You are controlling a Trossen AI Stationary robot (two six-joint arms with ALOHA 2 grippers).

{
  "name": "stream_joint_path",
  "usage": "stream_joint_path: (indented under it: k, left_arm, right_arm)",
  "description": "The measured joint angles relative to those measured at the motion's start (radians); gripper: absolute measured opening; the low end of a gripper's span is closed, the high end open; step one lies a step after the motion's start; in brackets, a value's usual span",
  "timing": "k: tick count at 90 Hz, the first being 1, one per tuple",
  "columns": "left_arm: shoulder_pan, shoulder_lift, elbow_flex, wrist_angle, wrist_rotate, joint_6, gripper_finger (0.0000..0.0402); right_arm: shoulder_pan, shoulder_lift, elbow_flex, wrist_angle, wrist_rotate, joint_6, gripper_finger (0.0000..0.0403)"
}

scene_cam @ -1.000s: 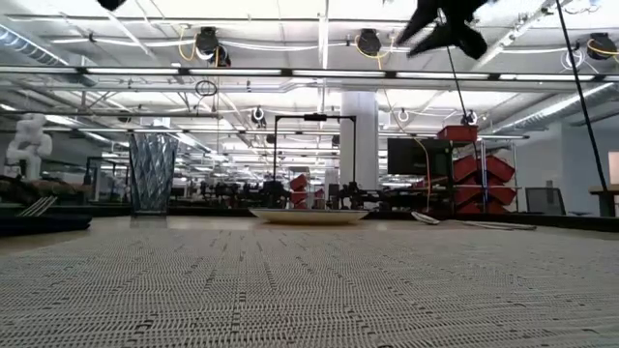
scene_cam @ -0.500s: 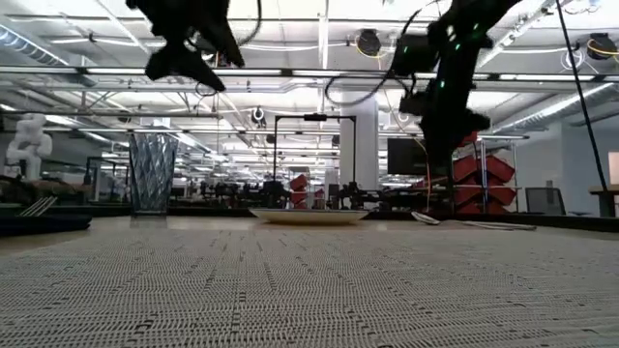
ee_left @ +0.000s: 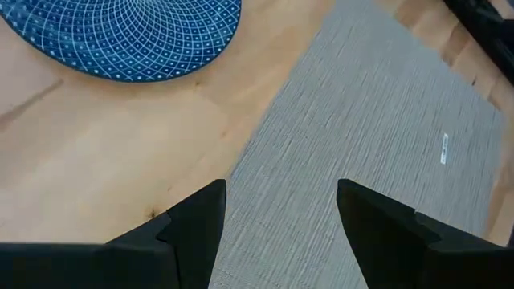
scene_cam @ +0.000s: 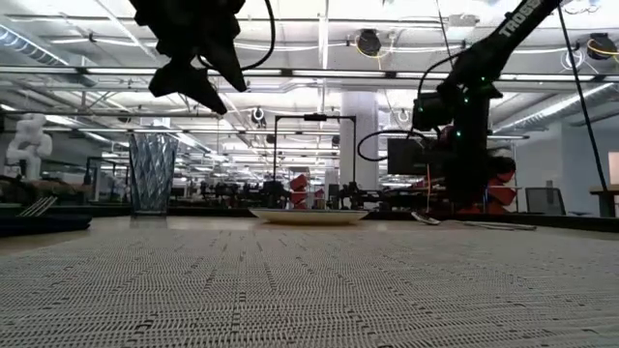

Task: Set table place
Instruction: Put the silver knife on the gray placemat

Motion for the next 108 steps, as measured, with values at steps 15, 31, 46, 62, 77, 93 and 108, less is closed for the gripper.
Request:
stream_joint_path:
  k: [15, 31, 46, 62, 77, 93, 108]
  left_arm:
    - [0.000, 0.000, 0.000, -0.001, 0.000, 0.004, 0.0223]
    - [0.000, 0.000, 0.000, -0.002, 0.000, 0.028, 0.0223]
    - [0.000, 0.000, 0.000, -0.002, 0.000, 0.045, 0.0223]
    - [0.000, 0.000, 0.000, -0.002, 0.000, 0.056, 0.0223]
    - [0.002, 0.000, 0.000, -0.003, -0.008, 0.070, 0.0223]
    - [0.011, 0.000, 0.000, -0.002, -0.012, 0.080, 0.0223]
    - [0.012, 0.000, 0.000, -0.002, -0.015, 0.082, 0.0223]
  right_arm:
    - [-0.005, 0.000, -0.075, 0.034, -0.005, 0.000, 0.0112]
    - [-0.005, -0.009, -0.161, 0.093, -0.017, 0.053, 0.0107]
    - [0.023, -0.028, -0.189, 0.105, -0.005, 0.078, 0.0026]
    - [0.055, -0.091, -0.203, 0.086, -0.003, 0.160, 0.0008]
    - [0.100, -0.225, -0.208, 0.001, -0.045, 0.208, 0.0003]
    - [0.251, -0.377, -0.208, -0.143, -0.047, 0.309, 0.0003]
    - [0.488, -0.469, -0.216, -0.141, 0.021, 0.510, 0.0001]
